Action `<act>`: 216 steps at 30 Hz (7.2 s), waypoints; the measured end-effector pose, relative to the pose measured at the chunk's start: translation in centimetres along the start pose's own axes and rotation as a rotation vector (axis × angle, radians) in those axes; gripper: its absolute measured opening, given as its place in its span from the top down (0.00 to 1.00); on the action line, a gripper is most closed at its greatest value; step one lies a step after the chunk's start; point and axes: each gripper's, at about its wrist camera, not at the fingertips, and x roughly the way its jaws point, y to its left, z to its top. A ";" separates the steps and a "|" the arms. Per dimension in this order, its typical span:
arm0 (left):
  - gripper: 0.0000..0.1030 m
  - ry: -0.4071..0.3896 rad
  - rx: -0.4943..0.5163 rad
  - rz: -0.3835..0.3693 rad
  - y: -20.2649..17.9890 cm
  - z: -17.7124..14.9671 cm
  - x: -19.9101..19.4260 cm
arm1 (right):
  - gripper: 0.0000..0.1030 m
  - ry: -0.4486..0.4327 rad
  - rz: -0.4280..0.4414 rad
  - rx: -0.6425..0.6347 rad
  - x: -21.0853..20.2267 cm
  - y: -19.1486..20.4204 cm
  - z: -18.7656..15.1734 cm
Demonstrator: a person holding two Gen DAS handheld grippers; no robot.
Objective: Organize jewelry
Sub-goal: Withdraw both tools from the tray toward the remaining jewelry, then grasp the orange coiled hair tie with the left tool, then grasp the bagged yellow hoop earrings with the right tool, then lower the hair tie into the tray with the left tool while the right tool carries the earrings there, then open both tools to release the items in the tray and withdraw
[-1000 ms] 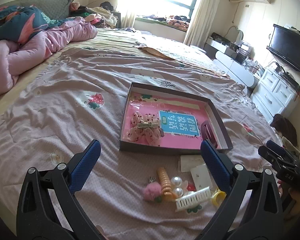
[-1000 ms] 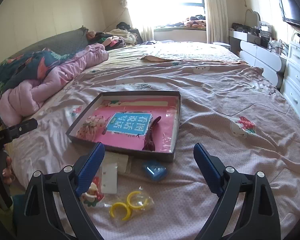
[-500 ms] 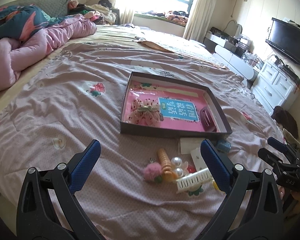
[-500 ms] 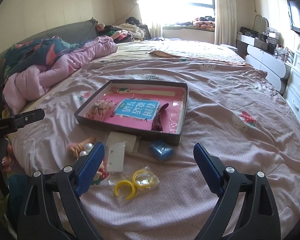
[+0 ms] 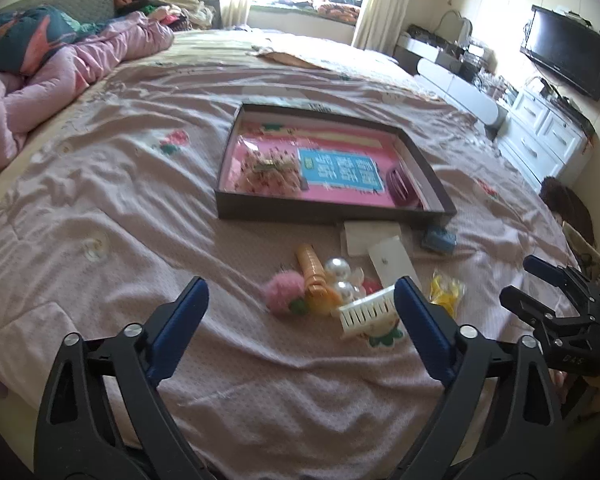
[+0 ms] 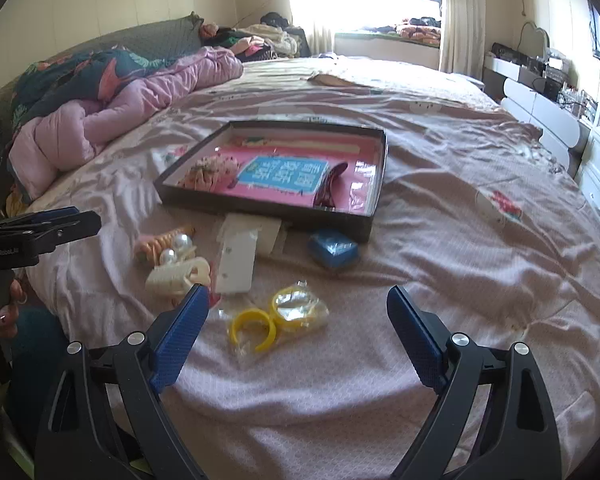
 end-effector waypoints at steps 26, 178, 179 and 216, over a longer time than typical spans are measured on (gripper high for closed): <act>0.79 0.198 0.123 0.002 -1.4 1.4 7.3 | 0.15 0.121 0.064 0.036 4.6 0.9 -2.5; 0.64 0.080 0.039 -0.106 0.1 12.1 15.3 | 0.63 0.127 -0.048 0.111 20.4 -6.3 15.4; 0.63 0.079 0.036 -0.100 0.2 12.1 15.1 | 0.63 0.127 -0.046 0.114 20.4 -6.2 15.4; 0.16 -0.060 -0.024 -0.052 0.0 10.0 4.9 | 0.08 -0.082 -0.051 0.123 5.0 -4.8 10.9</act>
